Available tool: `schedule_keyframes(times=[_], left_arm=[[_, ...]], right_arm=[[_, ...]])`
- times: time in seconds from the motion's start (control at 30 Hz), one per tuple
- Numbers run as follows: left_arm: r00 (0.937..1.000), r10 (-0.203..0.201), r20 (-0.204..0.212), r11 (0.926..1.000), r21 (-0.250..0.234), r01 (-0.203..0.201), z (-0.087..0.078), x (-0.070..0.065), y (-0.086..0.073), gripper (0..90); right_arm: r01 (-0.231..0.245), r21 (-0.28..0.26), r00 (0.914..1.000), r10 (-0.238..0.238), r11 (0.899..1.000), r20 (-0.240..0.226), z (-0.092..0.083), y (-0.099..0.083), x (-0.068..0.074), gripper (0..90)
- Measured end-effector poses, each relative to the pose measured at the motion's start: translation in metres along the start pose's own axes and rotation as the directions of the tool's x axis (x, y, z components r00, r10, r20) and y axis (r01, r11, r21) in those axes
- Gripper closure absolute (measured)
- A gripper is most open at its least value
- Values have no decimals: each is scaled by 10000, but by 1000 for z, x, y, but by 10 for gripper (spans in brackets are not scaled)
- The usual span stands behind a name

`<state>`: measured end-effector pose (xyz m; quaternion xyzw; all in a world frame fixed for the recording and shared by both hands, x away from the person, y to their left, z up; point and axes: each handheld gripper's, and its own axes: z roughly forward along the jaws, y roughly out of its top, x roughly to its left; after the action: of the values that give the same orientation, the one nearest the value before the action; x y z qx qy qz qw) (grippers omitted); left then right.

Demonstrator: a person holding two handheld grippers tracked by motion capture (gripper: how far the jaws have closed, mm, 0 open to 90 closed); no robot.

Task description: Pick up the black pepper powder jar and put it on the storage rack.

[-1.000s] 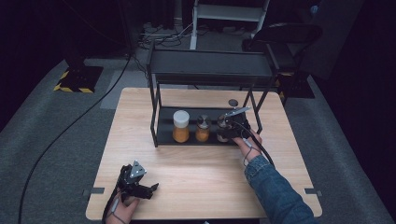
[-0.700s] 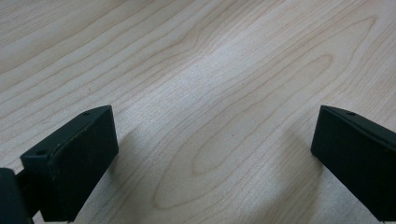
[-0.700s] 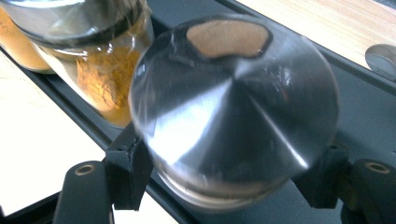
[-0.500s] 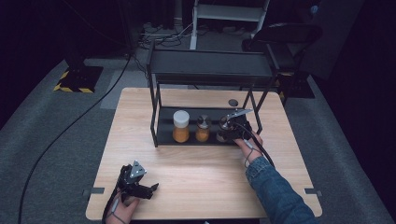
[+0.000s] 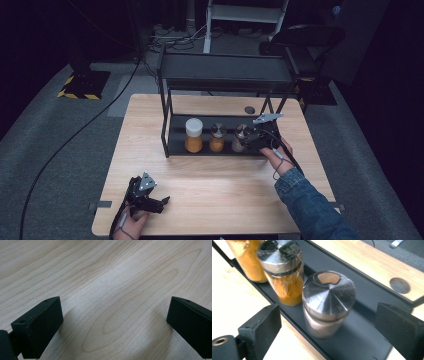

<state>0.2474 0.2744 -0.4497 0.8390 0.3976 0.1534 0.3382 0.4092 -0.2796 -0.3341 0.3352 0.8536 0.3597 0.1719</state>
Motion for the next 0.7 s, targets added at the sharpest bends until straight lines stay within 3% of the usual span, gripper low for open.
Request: schedule_keyframes(times=[0.37, 0.7], left_arm=[[10000, 14, -4, 10000, 5, -14, 0, 0, 0, 6], [10000, 14, -5, 10000, 4, -14, 0, 0, 0, 6]], right_arm=[[522, -334, 9986, -522, 9981, 18, -54, -17, 0, 32], [723, -708, 9974, -724, 9949, 23, -91, -41, -1, 20]])
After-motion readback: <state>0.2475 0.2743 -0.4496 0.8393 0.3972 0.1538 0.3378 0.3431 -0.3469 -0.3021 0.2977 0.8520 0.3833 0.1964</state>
